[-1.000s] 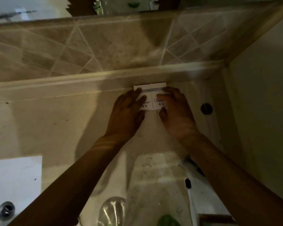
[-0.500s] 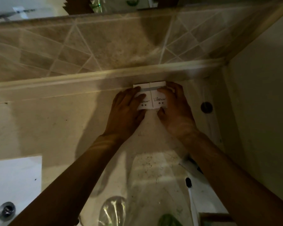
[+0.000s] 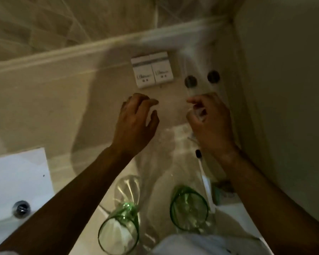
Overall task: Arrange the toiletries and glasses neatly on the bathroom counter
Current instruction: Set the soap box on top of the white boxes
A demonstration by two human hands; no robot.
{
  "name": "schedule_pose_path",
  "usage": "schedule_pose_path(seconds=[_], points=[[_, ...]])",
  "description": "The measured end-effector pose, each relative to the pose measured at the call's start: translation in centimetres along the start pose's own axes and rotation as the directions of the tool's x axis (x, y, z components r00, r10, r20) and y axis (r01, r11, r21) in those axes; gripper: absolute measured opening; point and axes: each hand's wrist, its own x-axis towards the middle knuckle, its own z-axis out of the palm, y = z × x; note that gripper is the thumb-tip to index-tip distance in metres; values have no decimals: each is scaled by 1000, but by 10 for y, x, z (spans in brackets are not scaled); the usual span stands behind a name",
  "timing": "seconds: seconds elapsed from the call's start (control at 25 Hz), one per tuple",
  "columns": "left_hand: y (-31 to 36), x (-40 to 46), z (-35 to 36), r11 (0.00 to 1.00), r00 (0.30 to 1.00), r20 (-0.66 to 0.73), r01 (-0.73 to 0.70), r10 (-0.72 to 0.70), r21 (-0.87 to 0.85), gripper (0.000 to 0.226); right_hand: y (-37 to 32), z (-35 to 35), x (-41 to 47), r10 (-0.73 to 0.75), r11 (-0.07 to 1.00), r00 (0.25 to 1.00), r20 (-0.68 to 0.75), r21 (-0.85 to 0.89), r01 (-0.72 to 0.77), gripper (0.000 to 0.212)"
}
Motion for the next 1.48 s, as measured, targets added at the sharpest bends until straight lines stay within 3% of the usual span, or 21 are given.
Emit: schedule_pose_path(seconds=[0.08, 0.2, 0.36, 0.56, 0.76, 0.92, 1.0, 1.2, 1.36, 1.48], points=[[20, -14, 2, 986, 985, 85, -142, 150, -92, 20, 21, -24, -34, 65, 998, 997, -42, 20, -64, 19], [42, -27, 9, 959, 917, 308, -198, 255, -204, 17, 51, -53, -88, 250, 968, 967, -47, 19, -249, 19], [74, -26, 22, 908, 687, 593, -320, 419, -270, 18, 85, -65, -153, 307, 947, 952, 11, -108, -304, 36], [123, -26, 42, 807, 447, 701, -491, 556, -327, 29, 109, -58, -215, 294, 928, 954, 63, -258, -269, 55], [150, -25, 62, 682, 171, 773, -609, 611, -405, 47, 113, -47, -241, 354, 928, 933, -59, -103, -358, 71], [155, -20, 79, 629, 42, 818, -661, 574, -408, 58, 112, -35, -249, 379, 919, 919, -104, -77, -388, 77], [153, -21, 82, 636, 53, 808, -647, 587, -421, 62, 112, -30, -246, 394, 915, 908, -145, -34, -402, 75], [138, -30, 75, 673, 159, 805, -652, 572, -349, 65, 107, -24, -235, 431, 900, 875, -220, 39, -434, 62], [129, -26, 60, 804, 302, 776, -438, 553, -402, 56, 98, -32, -224, 473, 881, 849, -236, 106, -461, 57], [118, -7, 45, 835, 455, 702, -347, 548, -427, 53, 82, -35, -201, 478, 876, 843, -246, 200, -438, 52]])
